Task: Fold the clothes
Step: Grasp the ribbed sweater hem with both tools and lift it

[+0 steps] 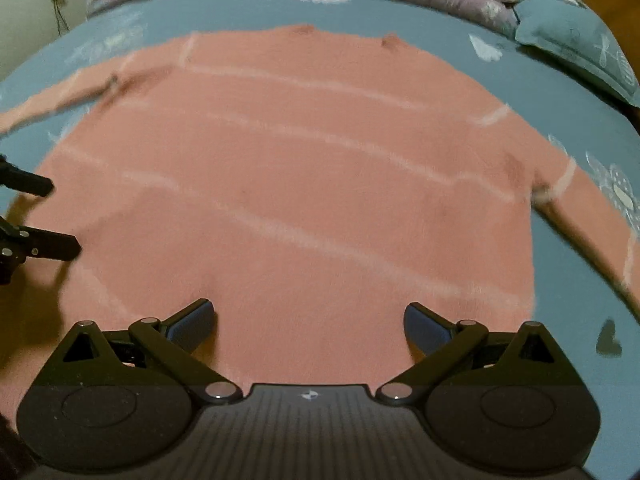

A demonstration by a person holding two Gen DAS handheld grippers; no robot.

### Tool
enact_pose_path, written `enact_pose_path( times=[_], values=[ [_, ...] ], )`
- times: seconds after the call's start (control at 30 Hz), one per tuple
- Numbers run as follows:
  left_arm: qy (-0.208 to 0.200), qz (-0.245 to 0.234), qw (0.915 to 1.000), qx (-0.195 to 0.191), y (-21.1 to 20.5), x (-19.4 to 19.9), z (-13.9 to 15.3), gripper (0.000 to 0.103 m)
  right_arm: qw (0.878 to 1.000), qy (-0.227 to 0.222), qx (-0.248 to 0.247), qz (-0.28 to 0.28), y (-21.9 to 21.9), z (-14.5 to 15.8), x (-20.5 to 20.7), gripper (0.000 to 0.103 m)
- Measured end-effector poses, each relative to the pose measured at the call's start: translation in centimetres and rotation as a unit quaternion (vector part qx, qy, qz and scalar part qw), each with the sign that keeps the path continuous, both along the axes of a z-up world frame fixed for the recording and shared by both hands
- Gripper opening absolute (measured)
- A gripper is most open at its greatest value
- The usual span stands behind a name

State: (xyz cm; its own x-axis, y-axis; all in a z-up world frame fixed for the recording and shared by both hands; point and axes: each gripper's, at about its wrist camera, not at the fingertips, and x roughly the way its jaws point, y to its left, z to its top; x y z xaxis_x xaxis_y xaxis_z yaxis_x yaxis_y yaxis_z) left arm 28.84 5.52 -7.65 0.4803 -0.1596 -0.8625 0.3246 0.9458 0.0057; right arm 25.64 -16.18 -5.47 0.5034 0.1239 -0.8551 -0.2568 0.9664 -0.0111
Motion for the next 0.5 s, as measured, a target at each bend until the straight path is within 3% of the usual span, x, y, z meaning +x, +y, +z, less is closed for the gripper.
enact_pose_path(
  times=[0.2, 0.37, 0.5],
  values=[
    [-0.006, 0.016, 0.9998, -0.004, 1.6, -3.3, -0.1, 0.102, 0.999, -0.024, 0.016, -0.015, -1.6, -0.2, -4.0, 0.103],
    [-0.016, 0.018, 0.9997, 0.003, 1.2, -6.3, 0.4, 0.102, 0.997, -0.081, 0.004, 0.005, -1.0, 0.6, -6.4, 0.103],
    [-0.084, 0.001, 0.9963, -0.018, 0.5, -8.6, 2.0, 0.102, 0.992, -0.127, -0.007, 0.023, -0.4, 1.3, -8.2, 0.103]
  ],
)
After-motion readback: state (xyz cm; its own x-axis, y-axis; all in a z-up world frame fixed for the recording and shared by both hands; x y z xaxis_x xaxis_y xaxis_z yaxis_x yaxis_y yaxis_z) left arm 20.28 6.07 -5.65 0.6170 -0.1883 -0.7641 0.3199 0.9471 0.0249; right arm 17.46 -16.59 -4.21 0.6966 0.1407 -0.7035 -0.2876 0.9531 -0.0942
